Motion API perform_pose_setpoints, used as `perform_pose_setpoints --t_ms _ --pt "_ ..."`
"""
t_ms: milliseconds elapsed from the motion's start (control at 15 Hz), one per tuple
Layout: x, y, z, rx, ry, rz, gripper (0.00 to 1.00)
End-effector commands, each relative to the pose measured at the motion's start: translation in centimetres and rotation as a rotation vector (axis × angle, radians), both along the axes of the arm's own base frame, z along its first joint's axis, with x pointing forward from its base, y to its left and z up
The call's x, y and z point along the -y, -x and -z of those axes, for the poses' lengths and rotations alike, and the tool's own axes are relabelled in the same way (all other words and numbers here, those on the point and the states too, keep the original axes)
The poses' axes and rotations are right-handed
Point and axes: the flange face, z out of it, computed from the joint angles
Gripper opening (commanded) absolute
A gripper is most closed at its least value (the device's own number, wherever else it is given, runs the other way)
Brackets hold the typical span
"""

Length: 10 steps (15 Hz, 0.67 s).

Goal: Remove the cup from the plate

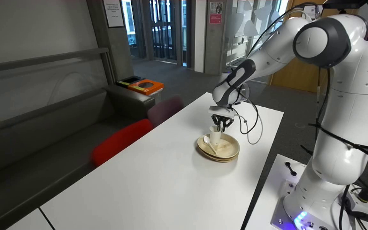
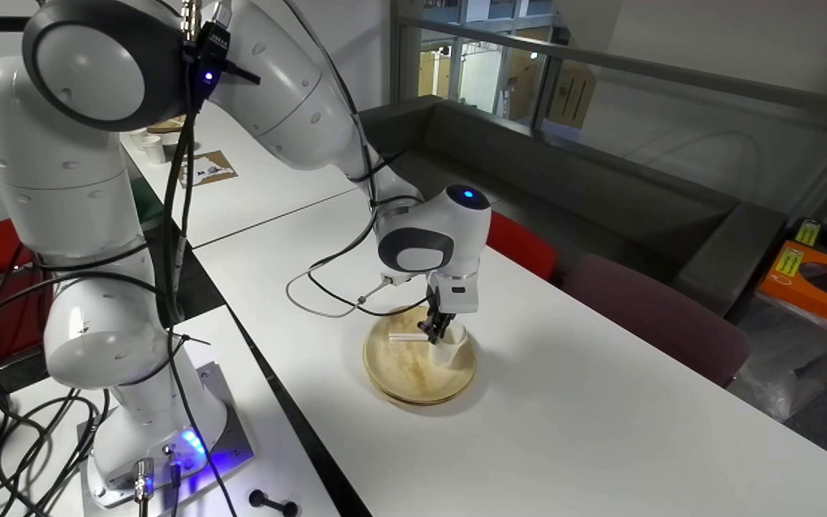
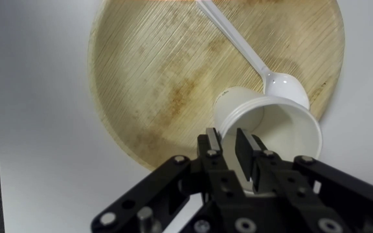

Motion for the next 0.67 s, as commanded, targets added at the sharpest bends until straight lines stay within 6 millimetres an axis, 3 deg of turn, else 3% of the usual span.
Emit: perform_pose_setpoints --t_ms 0,467,533,600 --pt "0.33 0.39 -1.3 -0.002 -0.002 -0.023 0.26" --pt "0.33 0.42 -1.38 -0.001 -0.001 -0.024 0.22" --pt "0.33 0.42 -1.36 -0.001 0.0 -0.025 0.11" --pt "0.32 0.42 -1.36 -0.001 0.0 -0.025 0.07"
